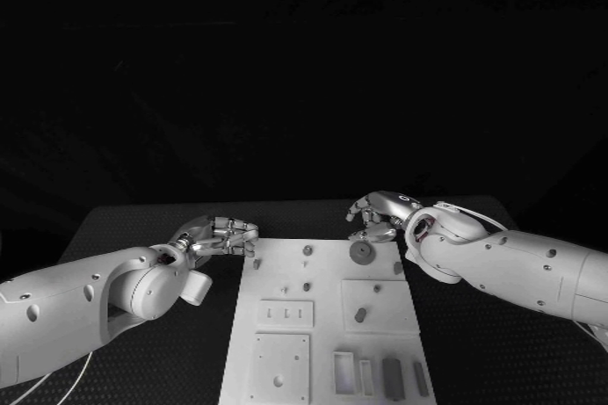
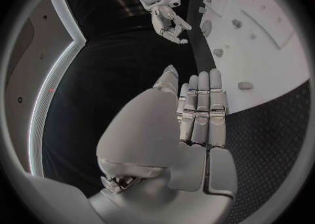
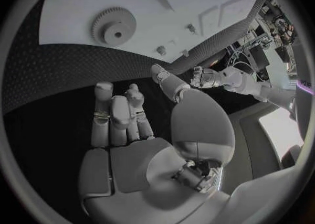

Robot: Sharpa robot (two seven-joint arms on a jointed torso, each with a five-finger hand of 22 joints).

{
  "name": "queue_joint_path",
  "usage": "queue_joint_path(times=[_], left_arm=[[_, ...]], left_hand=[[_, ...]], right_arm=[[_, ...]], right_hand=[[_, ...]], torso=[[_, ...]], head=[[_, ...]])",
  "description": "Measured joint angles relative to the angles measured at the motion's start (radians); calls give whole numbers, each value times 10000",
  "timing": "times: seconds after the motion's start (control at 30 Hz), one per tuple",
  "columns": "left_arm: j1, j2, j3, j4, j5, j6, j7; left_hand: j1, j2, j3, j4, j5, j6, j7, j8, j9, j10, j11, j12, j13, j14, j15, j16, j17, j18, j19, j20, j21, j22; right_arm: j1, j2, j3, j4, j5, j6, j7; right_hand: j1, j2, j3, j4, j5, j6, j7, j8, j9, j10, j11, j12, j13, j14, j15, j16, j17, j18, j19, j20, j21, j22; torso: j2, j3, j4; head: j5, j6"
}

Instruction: Assemble the parts on the task board

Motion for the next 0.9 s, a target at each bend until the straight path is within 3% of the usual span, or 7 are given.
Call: queue_joint_path(times=[0.13, 0.37, 0.53, 0.8, 0.9], left_arm=[[0, -27, 2, 7, -1, 6, 0], [0, -45, 2, 28, -2, 13, 1], [0, -38, 1, 32, -3, 18, 2], [0, -20, 0, -9, -7, 32, 2], [0, -20, 0, -13, -8, 36, 2]], left_hand=[[0, 0, 0, 0, 0, 0, 0, 0, 0, 0, 0, 0, 9, 0, 0, 0, 0, -4, 0, 0, 0, 0], [0, 0, 0, 0, 0, 0, 0, 0, 1, 0, 0, 0, 9, 0, 0, 0, 0, -13, 0, 0, -39, -1], [0, 0, 0, 0, 0, 0, 0, 0, 1, 0, 0, 0, 8, 0, 0, 0, 4, -19, 0, 0, -38, -1], [0, 0, 0, 0, 0, 0, 0, 0, 1, 0, 0, 0, 7, 0, 0, -39, 12, -59, 0, 0, -38, 7], [0, 0, 0, 0, 0, 0, 0, 0, 1, 0, 0, 0, 6, 0, 0, -39, 12, 16, 0, 0, -39, 7]], right_arm=[[-21, -212, -7, 81, -195, 365, -9], [-180, -346, -61, 158, -716, 578, -40], [-203, -224, -209, -80, -1009, 593, -118], [-398, -146, -261, -422, -1256, 609, -192], [-405, -157, -261, -516, -1310, 604, -203]], right_hand=[[-47, -110, -54, 54, 0, -12, 12, 0, -1, -3, 1, -1, -24, -106, 26, 0, -100, -4, -58, 18, -5, 0], [-23, -238, -69, 126, 0, -43, 40, 0, -20, -74, 2, -2, -36, -172, 30, 0, -136, -6, -91, 20, -49, 0], [-23, -316, -110, 248, 0, -48, 43, 0, -31, -74, 2, -6, -47, -172, 30, 0, -112, -6, -93, 22, -49, 0], [-63, -356, -122, 261, 0, -51, 42, 0, -42, -74, 1, -6, -47, -172, 30, -1, -112, -6, -109, 38, -50, 0], [-34, -384, -122, 261, 0, -52, 41, 0, -42, -75, 1, -7, -47, -171, 31, -1, -112, -7, -110, 40, -50, 0]], torso=[[1, 13, -18], [3, 19, -19], [5, 16, -12], [8, 2, 30], [8, 0, 30]], head=[[-6, 11], [-57, 12], [-65, -8], [-106, -84], [-99, -97]])
